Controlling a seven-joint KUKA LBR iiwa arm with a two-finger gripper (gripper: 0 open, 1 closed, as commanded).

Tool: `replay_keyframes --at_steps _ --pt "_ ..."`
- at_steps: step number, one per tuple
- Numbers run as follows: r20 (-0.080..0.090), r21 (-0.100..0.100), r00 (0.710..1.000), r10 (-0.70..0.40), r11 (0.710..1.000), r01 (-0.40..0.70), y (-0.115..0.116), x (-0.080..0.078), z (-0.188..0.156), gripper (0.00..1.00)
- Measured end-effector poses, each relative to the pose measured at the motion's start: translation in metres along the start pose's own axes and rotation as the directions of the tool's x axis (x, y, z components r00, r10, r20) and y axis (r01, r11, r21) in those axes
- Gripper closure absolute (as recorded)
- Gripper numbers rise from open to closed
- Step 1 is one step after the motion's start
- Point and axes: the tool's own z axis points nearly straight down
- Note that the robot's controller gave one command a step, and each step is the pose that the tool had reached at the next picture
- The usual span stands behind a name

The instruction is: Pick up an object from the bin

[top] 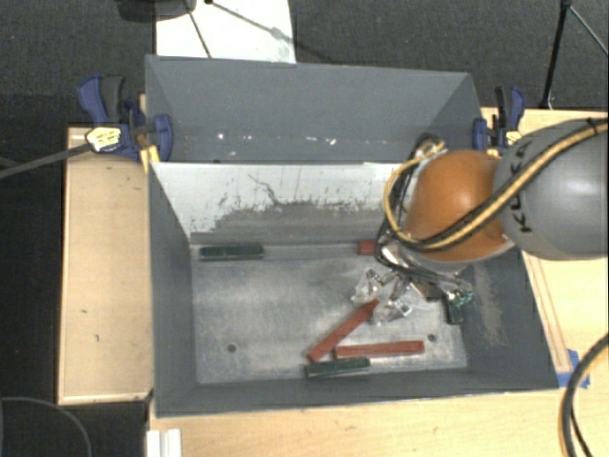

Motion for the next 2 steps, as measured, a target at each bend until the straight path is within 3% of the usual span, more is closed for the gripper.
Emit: replay_keyframes --at_steps 1,2 --pt "0.000 0.000 1.000 -0.001 1.000 0.001 0.000 0.000 0.000 1.00" --pt "-0.001 -0.004 1.000 0.002 1.000 -0.002 -0.008 -0.003 -0.147 1.00"
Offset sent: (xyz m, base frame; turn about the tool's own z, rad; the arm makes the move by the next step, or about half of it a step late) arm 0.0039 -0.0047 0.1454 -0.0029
